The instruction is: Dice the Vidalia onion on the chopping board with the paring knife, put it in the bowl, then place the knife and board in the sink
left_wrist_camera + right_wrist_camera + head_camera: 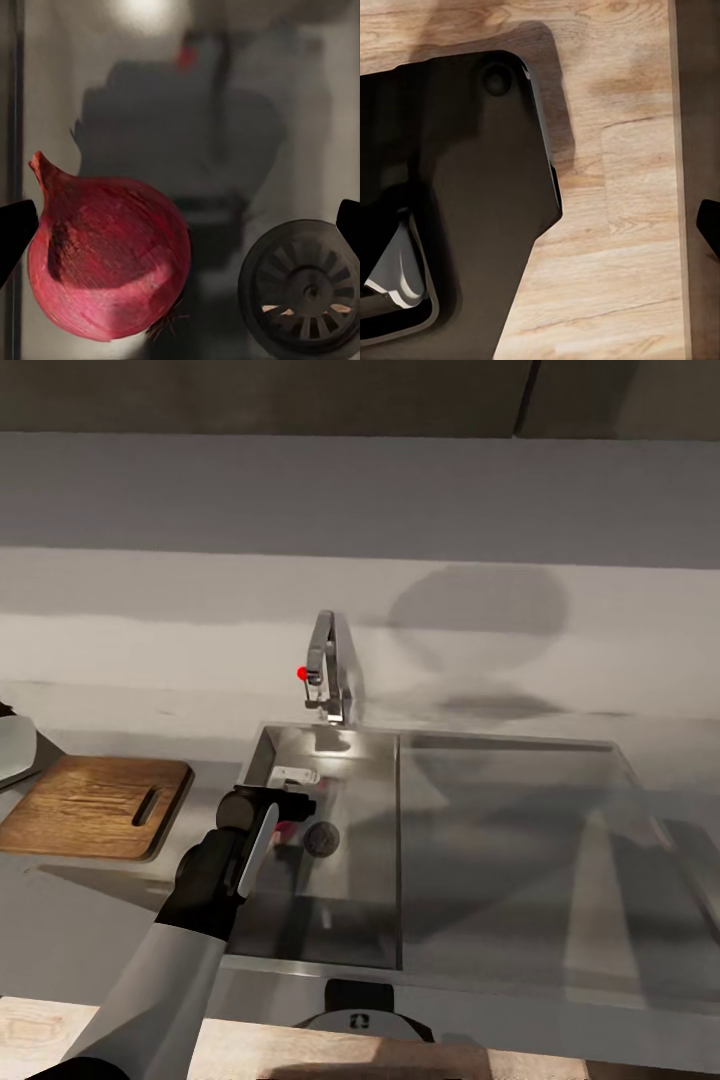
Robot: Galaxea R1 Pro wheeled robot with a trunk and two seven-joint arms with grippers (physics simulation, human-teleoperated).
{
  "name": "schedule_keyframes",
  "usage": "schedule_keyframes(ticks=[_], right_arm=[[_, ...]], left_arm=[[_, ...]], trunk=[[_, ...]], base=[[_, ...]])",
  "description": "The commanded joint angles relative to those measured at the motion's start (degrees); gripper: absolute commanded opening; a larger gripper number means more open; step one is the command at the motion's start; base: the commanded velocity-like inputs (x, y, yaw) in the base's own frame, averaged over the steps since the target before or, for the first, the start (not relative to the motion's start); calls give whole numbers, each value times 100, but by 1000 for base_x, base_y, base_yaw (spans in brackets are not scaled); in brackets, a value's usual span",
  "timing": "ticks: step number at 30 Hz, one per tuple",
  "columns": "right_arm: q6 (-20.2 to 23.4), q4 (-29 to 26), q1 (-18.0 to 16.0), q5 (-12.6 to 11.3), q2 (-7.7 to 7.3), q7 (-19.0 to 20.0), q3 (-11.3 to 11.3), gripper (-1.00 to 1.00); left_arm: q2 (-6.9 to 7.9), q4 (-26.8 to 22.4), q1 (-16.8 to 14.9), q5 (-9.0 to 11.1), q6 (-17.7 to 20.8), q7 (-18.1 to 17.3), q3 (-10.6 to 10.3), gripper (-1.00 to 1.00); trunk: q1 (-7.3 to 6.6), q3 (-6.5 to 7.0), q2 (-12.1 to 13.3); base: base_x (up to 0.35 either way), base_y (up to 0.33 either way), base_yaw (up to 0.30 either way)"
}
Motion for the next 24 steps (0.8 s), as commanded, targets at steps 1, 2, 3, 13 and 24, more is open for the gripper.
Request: schedule_keyframes(ticks=[1,2,3,13,24], right_arm=[[-10,-11,4,-45,-4,-17,33,100],[-10,-11,2,-45,-4,-17,35,100],[-10,-11,3,-45,-4,-17,33,100],[-10,-11,4,-45,1,-17,36,100],[-10,-11,3,-42,3,-12,37,100]], left_arm=[[0,-1,-4,2,25,22,-6,100],[0,2,-3,2,25,22,-6,100],[1,3,-4,2,25,22,-6,100],[7,1,-5,2,25,22,-6,100],[10,-34,-5,-14,25,30,-6,100]], trunk=[[3,-15,-10],[3,-22,-10],[3,-29,-10],[3,-98,-10],[3,-163,-10]], base=[[0,0,0],[0,0,0],[0,0,0],[0,0,0],[0,0,0]])
